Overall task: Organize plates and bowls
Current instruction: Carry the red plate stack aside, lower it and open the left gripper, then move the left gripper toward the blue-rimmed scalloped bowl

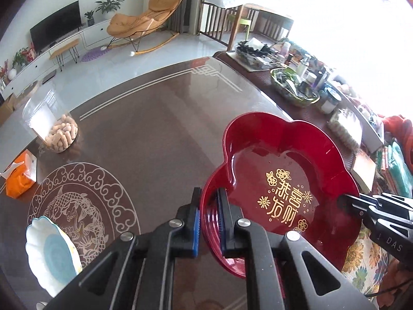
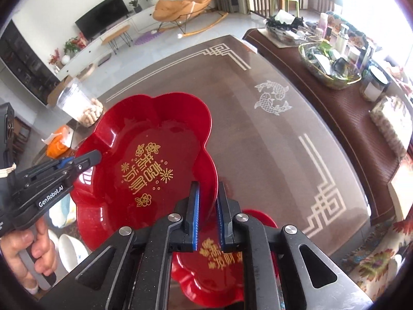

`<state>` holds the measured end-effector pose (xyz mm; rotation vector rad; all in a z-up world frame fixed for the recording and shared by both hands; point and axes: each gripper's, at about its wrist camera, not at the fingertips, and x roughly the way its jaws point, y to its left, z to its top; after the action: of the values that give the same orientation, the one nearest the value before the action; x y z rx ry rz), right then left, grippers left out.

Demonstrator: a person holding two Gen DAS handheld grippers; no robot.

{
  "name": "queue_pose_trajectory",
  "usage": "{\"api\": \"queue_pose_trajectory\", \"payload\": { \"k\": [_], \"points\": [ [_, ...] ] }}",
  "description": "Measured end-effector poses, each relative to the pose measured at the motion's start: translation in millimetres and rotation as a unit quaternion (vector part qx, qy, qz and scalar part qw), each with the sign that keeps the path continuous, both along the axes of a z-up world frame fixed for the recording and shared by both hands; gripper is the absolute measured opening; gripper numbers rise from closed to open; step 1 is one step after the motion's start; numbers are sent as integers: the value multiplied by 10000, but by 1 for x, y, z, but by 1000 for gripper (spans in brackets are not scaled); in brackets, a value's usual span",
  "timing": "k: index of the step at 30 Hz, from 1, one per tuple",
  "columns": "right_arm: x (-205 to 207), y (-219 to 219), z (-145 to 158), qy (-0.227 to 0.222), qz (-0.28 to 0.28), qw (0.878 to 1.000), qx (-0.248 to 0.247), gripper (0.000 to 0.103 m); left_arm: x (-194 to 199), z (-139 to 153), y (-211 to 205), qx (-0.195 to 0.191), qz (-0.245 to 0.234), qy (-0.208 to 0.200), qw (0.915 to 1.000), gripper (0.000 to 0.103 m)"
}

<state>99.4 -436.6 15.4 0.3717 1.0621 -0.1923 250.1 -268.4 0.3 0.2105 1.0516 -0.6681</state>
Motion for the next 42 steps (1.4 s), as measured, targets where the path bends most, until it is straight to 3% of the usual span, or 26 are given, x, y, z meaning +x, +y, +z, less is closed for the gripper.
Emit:
{"api": "queue_pose_trajectory", "payload": {
  "k": [4,9,17,26,31,34,38,40,42],
  "points": [
    [-46,4,-1,57,-209,9998,9,15,-30,-10,-14,-34,-306,71,9995,11],
    [-85,-1,-36,265,-564,9980,76,16,-58,-49,-39,188,-618,115,9978,11],
    [-97,-20,-84,483,-946,9942,-170,15,-74,-108,-62,482,-816,50,9955,13],
    [-98,-9,-96,513,-769,9940,-592,15,-89,-104,-58,935,-919,-449,9903,13],
    [-100,-4,-87,421,-711,9926,-888,14,-91,-111,-47,1067,-942,-434,9889,13],
    [-102,-6,-86,368,-775,9932,-781,15,-91,-112,-42,1107,-849,-452,9892,13],
    [-111,-7,-81,137,-909,9946,-490,43,-90,-96,-23,771,-677,-346,9941,13],
    [-117,-5,-77,40,-915,9949,-434,44,-97,-85,-14,680,-667,-503,9942,13],
    [-122,-2,-72,-77,-945,9950,-301,60,-107,-71,-2,558,-631,-685,9941,13]
  ]
}}
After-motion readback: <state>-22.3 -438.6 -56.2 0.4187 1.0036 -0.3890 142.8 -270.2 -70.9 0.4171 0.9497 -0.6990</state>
